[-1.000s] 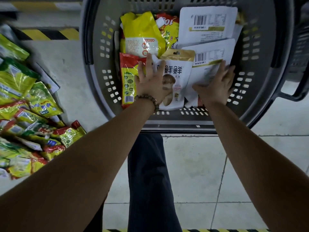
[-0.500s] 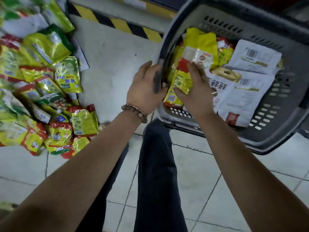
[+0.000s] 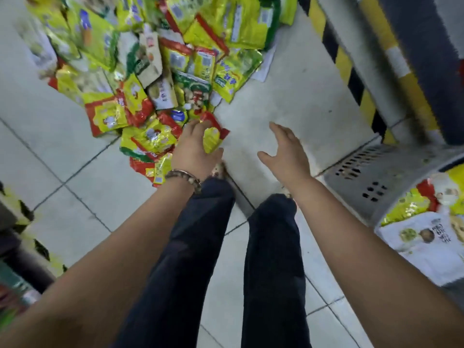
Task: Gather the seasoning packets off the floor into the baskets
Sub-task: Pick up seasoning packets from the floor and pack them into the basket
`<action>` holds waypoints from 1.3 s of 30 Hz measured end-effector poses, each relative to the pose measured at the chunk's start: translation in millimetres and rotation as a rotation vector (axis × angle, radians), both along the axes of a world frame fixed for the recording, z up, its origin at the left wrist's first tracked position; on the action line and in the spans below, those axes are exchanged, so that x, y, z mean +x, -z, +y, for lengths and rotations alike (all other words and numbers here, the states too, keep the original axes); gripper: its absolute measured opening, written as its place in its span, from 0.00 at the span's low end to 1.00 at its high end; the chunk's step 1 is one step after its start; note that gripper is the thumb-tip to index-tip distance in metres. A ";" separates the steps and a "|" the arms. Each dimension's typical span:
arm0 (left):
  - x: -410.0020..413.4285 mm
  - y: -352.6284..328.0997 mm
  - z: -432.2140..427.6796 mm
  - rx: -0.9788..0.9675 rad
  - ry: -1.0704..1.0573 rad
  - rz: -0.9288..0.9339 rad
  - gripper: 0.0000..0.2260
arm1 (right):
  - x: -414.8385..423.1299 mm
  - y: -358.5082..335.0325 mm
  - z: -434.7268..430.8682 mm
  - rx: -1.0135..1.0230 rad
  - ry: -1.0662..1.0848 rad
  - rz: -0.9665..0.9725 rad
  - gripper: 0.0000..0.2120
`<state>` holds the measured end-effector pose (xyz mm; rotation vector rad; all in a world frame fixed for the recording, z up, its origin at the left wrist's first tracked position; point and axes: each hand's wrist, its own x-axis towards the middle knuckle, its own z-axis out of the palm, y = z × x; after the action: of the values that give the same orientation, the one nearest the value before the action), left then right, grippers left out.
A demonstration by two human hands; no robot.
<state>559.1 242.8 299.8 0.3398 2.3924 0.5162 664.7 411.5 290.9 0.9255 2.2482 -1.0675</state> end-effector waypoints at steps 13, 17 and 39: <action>-21.0 140.9 -149.6 -0.086 -0.348 -0.172 0.25 | -122.1 171.8 -134.8 0.079 -0.648 -0.129 0.31; -14.2 198.6 -163.1 -0.058 -0.410 -0.204 0.25 | -154.9 241.1 -159.3 0.251 -0.918 -0.071 0.27; -15.5 229.8 -177.1 0.797 -1.473 -0.671 0.37 | -177.4 218.8 -184.1 -0.771 0.032 -0.047 0.10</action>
<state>543.7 65.8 70.0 -1.1918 1.2890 1.8266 487.3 227.4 72.1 0.6302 1.5537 -1.7152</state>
